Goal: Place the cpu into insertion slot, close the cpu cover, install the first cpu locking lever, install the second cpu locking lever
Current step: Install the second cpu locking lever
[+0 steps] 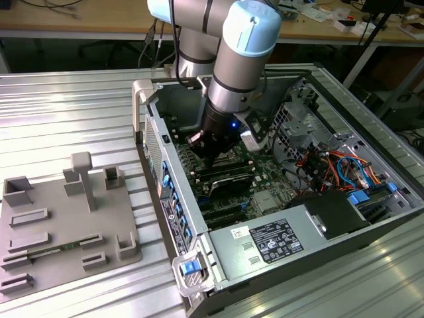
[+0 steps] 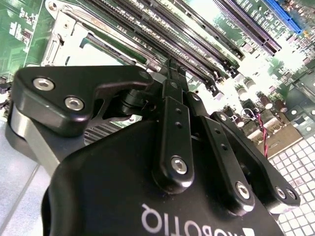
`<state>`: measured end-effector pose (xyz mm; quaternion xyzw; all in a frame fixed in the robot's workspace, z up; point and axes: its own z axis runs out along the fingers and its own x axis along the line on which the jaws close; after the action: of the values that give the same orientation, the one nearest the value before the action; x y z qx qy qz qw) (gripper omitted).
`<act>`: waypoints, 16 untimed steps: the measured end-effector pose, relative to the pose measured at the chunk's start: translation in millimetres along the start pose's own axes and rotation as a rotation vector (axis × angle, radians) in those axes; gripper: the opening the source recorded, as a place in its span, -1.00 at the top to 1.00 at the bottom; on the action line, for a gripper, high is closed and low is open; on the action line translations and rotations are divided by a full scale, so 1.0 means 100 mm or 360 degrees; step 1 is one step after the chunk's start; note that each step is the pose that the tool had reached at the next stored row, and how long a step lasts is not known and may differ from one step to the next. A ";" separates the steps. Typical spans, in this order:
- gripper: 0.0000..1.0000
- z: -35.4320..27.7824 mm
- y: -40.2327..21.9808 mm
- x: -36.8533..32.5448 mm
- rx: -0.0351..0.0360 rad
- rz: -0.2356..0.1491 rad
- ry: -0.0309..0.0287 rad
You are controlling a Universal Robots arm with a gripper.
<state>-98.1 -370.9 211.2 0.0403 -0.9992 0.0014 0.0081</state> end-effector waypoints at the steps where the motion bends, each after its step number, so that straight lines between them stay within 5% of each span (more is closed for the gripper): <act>1: 0.79 0.001 0.004 -0.001 0.0000 0.0000 -0.00002; 12: 0.79 0.022 0.034 -0.003 -0.0001 -0.0001 -0.00001; 16: 0.79 0.032 0.034 -0.003 -0.0016 -0.0003 -0.00016</act>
<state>-98.1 -367.5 208.0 0.0412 -0.9991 -0.0036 0.0078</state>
